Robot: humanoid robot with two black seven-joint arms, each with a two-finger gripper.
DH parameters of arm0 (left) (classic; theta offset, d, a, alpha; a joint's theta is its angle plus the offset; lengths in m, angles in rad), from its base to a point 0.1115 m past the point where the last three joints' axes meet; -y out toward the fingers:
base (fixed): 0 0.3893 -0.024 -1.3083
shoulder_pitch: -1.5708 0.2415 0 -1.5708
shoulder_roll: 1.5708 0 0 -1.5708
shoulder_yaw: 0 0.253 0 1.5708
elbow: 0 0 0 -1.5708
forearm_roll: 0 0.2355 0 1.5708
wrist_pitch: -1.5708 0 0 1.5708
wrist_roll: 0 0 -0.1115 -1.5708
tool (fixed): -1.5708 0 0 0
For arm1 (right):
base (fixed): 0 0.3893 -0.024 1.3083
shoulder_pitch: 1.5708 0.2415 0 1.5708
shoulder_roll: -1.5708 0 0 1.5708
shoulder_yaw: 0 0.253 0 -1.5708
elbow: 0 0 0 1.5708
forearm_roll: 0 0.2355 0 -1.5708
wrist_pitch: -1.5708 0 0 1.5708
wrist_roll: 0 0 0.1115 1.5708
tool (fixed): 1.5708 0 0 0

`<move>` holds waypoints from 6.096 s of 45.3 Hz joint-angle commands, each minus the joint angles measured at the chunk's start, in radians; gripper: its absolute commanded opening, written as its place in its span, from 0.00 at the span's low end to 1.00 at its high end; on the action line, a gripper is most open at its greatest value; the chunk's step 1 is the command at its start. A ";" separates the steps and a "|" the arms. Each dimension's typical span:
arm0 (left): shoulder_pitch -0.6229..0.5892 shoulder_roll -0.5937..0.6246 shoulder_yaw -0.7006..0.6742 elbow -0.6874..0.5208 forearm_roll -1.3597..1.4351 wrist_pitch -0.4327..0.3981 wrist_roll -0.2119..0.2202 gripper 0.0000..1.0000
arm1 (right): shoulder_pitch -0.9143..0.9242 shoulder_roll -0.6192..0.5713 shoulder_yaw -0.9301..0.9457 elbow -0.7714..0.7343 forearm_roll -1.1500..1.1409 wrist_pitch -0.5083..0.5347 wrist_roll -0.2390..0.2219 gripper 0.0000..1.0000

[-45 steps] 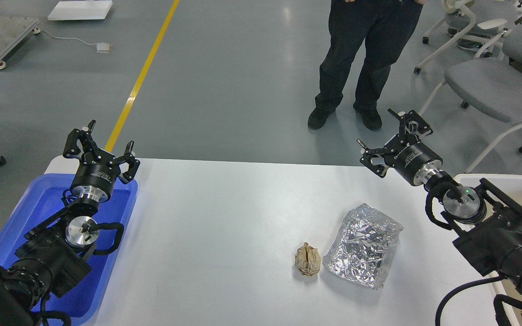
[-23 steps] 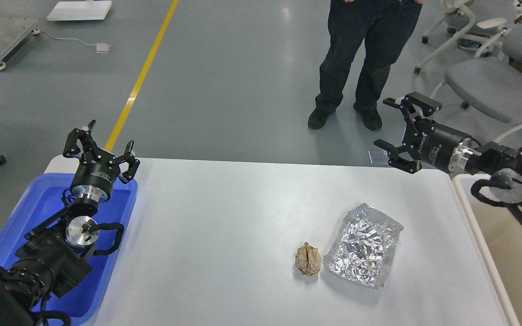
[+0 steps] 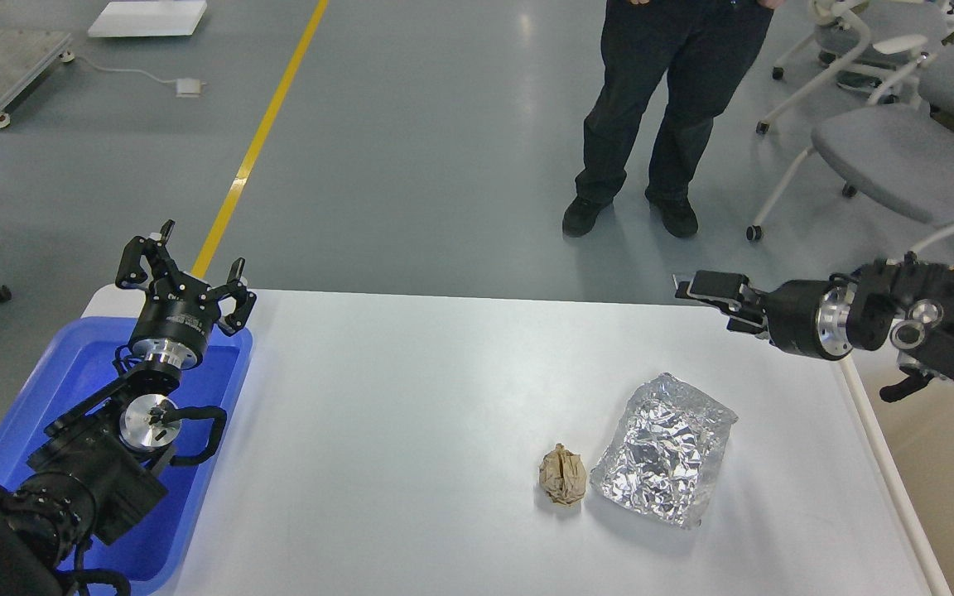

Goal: Tidy desktop
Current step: 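Swing the right gripper outward and lower it beside the silver foil packet, then push the right gripper into the foil packet and close on it, then lift the foil packet with the right gripper over the white bin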

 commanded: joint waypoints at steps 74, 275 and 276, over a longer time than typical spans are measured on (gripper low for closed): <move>0.000 0.000 0.000 -0.001 0.000 -0.001 0.000 1.00 | -0.119 0.139 -0.377 -0.152 -0.178 -0.161 0.052 1.00; 0.000 0.000 0.000 0.001 0.000 0.001 0.000 1.00 | -0.231 0.038 -0.312 -0.832 0.558 -0.269 0.147 0.00; 0.000 0.000 0.000 0.001 0.000 0.001 0.000 1.00 | -0.232 0.038 -0.309 -0.833 0.558 -0.270 0.147 0.00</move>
